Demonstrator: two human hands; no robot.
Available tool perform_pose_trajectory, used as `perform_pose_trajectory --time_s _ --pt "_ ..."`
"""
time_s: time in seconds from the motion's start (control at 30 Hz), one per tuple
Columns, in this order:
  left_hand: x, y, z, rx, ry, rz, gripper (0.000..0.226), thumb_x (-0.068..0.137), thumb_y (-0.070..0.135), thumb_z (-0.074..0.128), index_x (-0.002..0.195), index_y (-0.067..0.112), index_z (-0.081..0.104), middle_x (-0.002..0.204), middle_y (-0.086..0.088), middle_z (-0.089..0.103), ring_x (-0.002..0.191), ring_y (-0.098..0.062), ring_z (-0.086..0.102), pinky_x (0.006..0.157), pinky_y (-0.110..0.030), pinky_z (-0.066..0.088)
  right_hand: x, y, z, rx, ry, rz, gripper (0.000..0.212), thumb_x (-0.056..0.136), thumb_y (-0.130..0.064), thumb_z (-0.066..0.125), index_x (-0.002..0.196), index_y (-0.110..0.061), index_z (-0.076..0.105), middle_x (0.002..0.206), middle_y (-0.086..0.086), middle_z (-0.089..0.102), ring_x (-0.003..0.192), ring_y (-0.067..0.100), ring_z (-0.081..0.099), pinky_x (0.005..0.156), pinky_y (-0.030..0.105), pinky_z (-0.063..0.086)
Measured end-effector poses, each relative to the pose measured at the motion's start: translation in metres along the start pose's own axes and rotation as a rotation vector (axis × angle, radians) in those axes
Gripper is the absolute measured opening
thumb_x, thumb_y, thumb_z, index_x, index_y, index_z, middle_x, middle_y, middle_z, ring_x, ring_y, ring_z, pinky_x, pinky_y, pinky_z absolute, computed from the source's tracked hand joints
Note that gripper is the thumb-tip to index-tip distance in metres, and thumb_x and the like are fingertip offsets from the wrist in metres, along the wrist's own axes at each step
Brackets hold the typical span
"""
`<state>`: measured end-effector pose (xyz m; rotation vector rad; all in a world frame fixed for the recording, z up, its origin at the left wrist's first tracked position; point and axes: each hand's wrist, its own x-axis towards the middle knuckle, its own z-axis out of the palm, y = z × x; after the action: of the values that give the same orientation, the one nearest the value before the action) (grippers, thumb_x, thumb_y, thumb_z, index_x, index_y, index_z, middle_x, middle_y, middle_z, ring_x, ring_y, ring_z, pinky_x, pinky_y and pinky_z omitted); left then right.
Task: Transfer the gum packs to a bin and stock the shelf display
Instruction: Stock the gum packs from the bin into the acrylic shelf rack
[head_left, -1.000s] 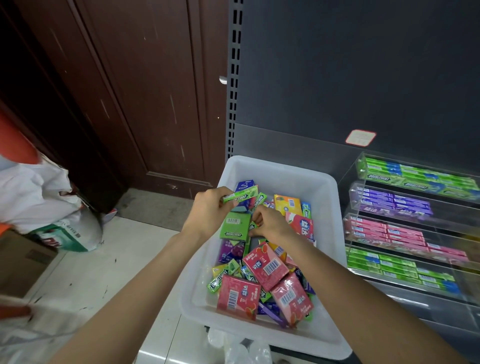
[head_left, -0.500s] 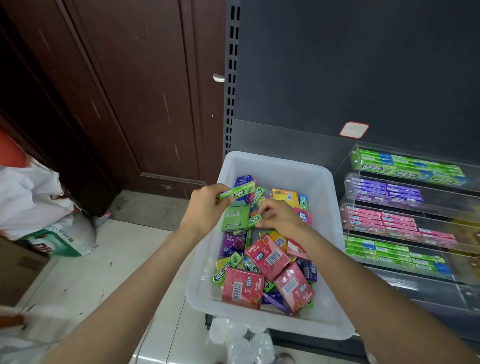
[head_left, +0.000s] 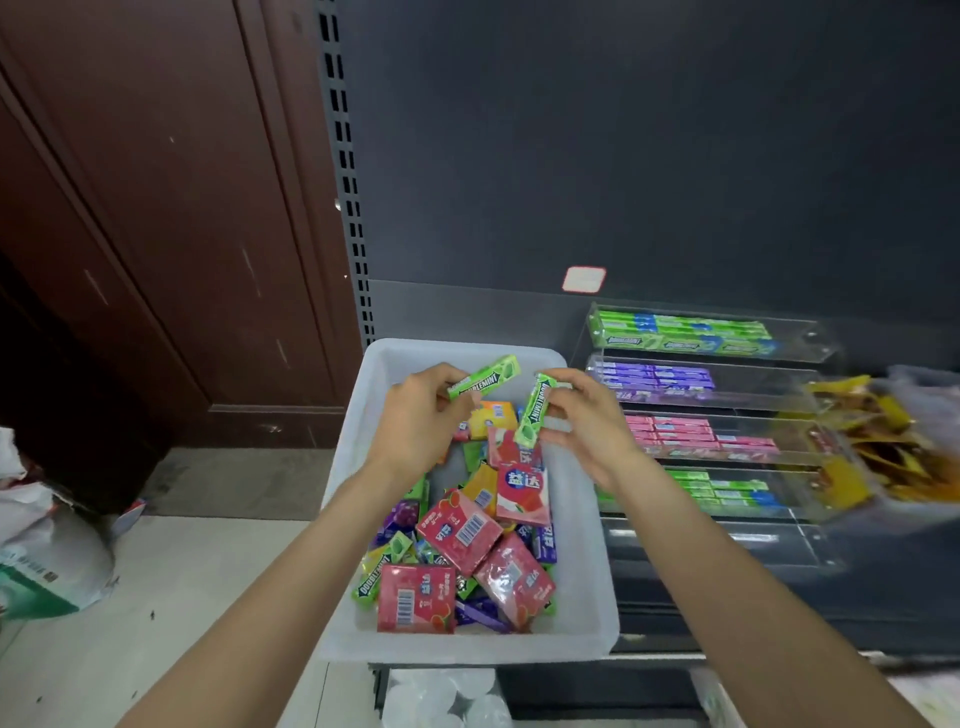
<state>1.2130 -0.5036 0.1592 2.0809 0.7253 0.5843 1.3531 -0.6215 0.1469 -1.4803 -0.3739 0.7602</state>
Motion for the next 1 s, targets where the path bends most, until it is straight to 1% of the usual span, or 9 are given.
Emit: perform_pose_trajectory --time_s 0.1,0.17,0.23,0.33,0.47,0.63,0.7,0.8,1.0 --pt "-0.004 0.021 0.029 -0.037 -0.041 0.029 0.002 0.087 0.019 0.064 0.086 0.018 0.063 0.065 0.002 0.061 0.055 -0.007 0.051 0.051 -0.012 0.036 -0.013 -0.004 -0.037 0.029 0.018 -0.006 0.028 0.092 0.003 0.046 0.113 -0.010 0.060 0.083 0.006 0.059 0.067 0.010 0.061 0.065 0.030 0.056" --pt "-0.006 0.035 0.053 -0.029 -0.077 0.036 0.001 0.088 0.018 0.063 0.087 0.019 0.064 0.072 -0.008 0.065 0.059 -0.014 0.052 0.055 -0.023 0.039 -0.022 -0.002 -0.066 0.025 0.038 -0.018 0.034 0.089 0.006 0.050 0.118 -0.010 0.057 0.086 0.007 0.060 0.076 0.015 0.060 0.077 0.035 0.052" --pt "-0.010 0.049 0.080 -0.013 -0.106 0.042 0.006 0.088 0.016 0.060 0.092 0.015 0.065 0.075 -0.011 0.065 0.057 -0.013 0.048 0.050 -0.017 0.035 -0.030 0.003 -0.099 -0.022 0.075 -0.017 0.034 0.086 0.005 0.057 0.118 -0.009 0.057 0.094 0.009 0.062 0.087 0.019 0.060 0.085 0.034 0.048" --pt "-0.020 0.073 0.122 -0.035 -0.146 0.009 0.010 0.089 0.014 0.060 0.097 0.014 0.065 0.072 -0.008 0.064 0.053 -0.011 0.049 0.046 -0.014 0.036 -0.041 0.010 -0.150 -0.077 0.132 -0.025 0.023 0.084 0.002 0.063 0.105 -0.006 0.062 0.098 0.013 0.066 0.089 0.020 0.060 0.080 0.026 0.049" --pt "-0.034 0.094 0.174 -0.073 -0.145 -0.063 0.009 0.089 0.020 0.061 0.096 0.017 0.065 0.082 -0.013 0.069 0.077 -0.028 0.064 0.070 -0.032 0.049 -0.051 0.014 -0.215 -0.203 0.178 -0.078 0.013 0.088 -0.003 0.061 0.094 -0.014 0.063 0.085 0.003 0.064 0.075 0.008 0.057 0.071 0.026 0.045" --pt "-0.047 0.112 0.219 -0.083 -0.109 -0.117 0.007 0.090 0.017 0.060 0.095 0.015 0.064 0.085 -0.014 0.069 0.081 -0.027 0.065 0.056 -0.012 0.040 -0.044 0.030 -0.275 -0.435 0.217 -0.164 0.022 0.092 -0.001 0.053 0.107 -0.015 0.061 0.086 -0.002 0.060 0.085 0.011 0.057 0.076 0.020 0.051" --pt "-0.048 0.116 0.230 -0.094 -0.098 -0.147 0.004 0.090 0.018 0.060 0.091 0.021 0.062 0.085 -0.012 0.070 0.083 -0.027 0.066 0.070 -0.024 0.048 -0.039 0.034 -0.289 -0.429 0.217 -0.113 0.031 0.090 0.003 0.054 0.114 -0.014 0.061 0.098 0.006 0.066 0.095 0.020 0.061 0.083 0.039 0.054" --pt "-0.047 0.116 0.242 -0.078 -0.088 -0.156 0.005 0.089 0.018 0.061 0.090 0.023 0.061 0.084 -0.010 0.070 0.083 -0.029 0.067 0.079 -0.042 0.052 -0.035 0.034 -0.300 -0.485 0.150 -0.100 0.041 0.084 0.014 0.055 0.118 -0.007 0.060 0.107 0.005 0.064 0.099 0.018 0.060 0.082 0.031 0.053" --pt "-0.041 0.113 0.259 0.081 -0.096 -0.143 0.022 0.092 0.020 0.057 0.111 0.008 0.060 0.087 -0.013 0.064 0.074 -0.022 0.055 0.058 -0.027 0.035 -0.021 0.044 -0.308 -0.941 0.134 -0.306 0.032 0.083 0.001 0.065 0.113 -0.009 0.066 0.115 0.008 0.060 0.098 0.016 0.062 0.094 0.027 0.049"
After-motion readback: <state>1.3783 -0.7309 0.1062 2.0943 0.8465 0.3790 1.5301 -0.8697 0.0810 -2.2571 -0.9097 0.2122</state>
